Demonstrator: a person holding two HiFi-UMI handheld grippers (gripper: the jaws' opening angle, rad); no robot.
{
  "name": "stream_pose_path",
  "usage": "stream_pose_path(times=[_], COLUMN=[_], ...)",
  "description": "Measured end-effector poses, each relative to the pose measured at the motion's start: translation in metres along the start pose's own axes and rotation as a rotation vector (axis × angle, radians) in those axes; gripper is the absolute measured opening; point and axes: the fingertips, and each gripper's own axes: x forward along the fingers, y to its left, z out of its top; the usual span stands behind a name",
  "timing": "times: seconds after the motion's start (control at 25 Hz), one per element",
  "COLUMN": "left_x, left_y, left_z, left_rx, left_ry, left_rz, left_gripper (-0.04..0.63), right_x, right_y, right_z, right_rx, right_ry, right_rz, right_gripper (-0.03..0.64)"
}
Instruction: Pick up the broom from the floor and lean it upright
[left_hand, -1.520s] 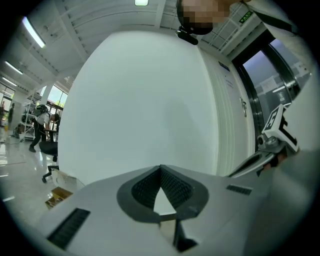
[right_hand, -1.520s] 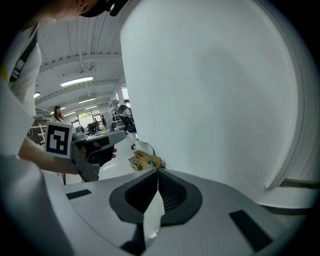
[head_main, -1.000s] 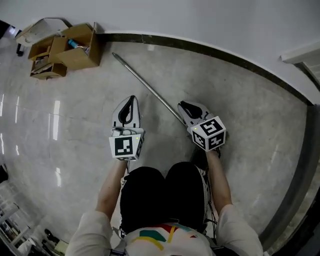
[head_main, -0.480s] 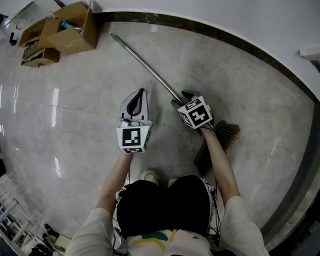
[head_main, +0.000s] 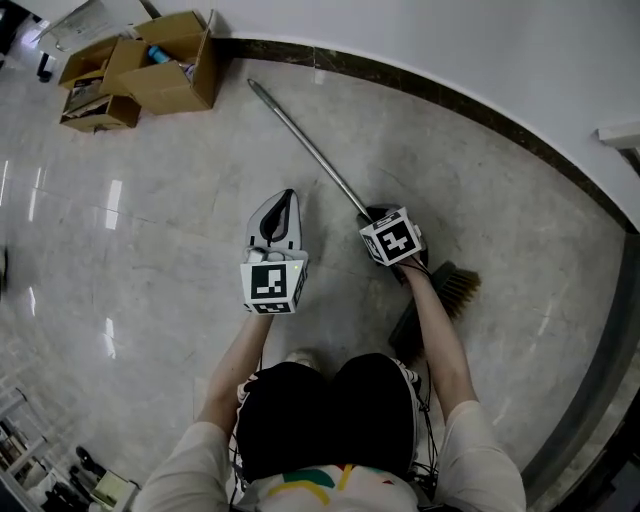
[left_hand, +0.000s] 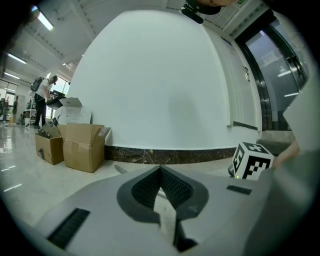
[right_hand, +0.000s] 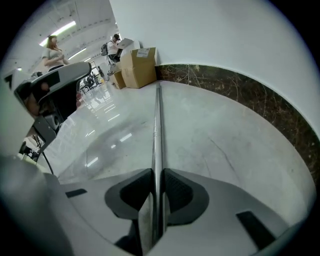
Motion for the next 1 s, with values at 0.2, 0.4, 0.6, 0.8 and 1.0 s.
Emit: stream_pose_path(times=[0.2, 0.4, 0.6, 0.8, 1.0], left_x=[-0.012, -0.023, -0.019, -0.015, 0.007], left_y=[0.004, 0.006, -0.001, -0.022, -0.069], left_z=[0.039, 0.102, 0.175, 0.238, 0.275], left_rx=[0.037, 0.069, 0.084, -0.012, -0.129], left_ry=[-0.039, -0.1, -0.189, -0.271, -0.338], left_rz=[0.01, 0.027, 0.0, -0.009, -0.001], left_gripper=[0.044, 0.044, 0.044, 0.044, 0.044], right_x=[-0.044, -0.122, -0.203, -0.27, -0.312], right_y=[0.015, 0.022, -0.005, -0.024, -0.057], right_z=[0.028, 0.086, 0.145, 0.166, 0.169], right_rx=[-0.017, 0.011, 0.077, 0.177, 0.296], right_ry=[-0.18, -0.382, -0.596, -0.746, -0.865], right_rz=[-0.065, -0.072, -0.181, -0.268, -0.38], right_gripper=[0.092, 0.092, 0.092, 0.092, 0.092])
